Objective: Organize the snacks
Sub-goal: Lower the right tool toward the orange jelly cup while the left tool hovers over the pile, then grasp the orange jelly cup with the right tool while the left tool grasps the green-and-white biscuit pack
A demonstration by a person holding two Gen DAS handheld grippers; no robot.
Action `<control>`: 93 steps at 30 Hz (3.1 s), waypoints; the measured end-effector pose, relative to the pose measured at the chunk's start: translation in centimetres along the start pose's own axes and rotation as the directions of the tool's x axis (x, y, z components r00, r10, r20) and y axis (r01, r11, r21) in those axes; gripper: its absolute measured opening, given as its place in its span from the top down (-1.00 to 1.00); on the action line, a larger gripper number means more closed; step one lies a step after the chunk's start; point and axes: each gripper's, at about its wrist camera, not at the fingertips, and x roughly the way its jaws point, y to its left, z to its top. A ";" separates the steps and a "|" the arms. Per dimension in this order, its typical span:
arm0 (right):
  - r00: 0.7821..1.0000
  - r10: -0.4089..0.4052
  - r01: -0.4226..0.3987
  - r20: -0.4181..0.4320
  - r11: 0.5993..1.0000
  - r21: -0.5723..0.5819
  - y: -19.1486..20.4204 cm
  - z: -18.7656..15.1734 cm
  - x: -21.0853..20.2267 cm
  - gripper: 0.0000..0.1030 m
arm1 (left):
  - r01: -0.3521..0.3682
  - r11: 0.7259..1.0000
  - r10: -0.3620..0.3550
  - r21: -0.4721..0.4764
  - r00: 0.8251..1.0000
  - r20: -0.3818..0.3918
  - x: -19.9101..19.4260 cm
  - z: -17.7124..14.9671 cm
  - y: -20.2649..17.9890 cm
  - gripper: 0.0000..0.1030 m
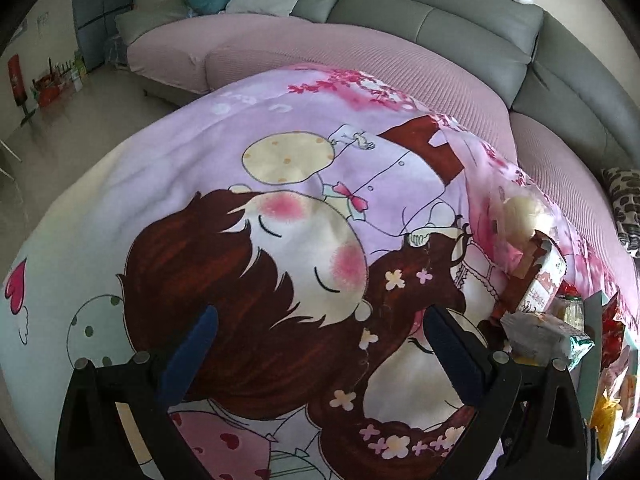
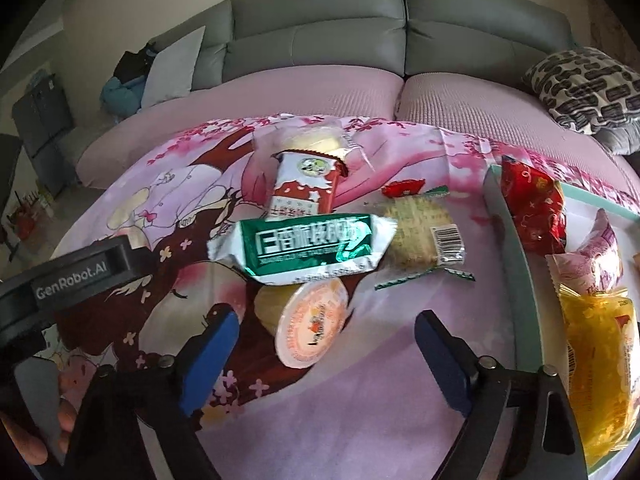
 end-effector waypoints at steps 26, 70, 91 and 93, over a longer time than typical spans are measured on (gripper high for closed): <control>0.999 0.033 -0.030 -0.025 0.993 0.111 -1.4 0.1 0.8 0.00 | 0.021 1.000 -0.021 0.020 1.000 -0.009 -0.8 -0.1 -1.5 -0.98; 1.000 0.013 -0.016 0.024 0.988 0.152 -6.5 0.4 -4.9 -0.01 | 0.246 0.963 -0.240 0.110 0.969 -0.065 -2.6 -1.6 -8.0 -0.98; 0.992 -0.065 0.040 0.110 0.976 0.215 -12.0 0.8 -9.5 -0.01 | 0.311 0.928 -0.283 0.203 0.946 -0.157 -1.1 -5.1 -14.7 -0.97; 0.992 -0.065 0.039 0.111 0.975 0.221 -12.3 0.7 -9.6 -0.01 | 0.308 0.929 -0.277 0.206 0.947 -0.165 -0.9 -5.4 -15.1 -0.93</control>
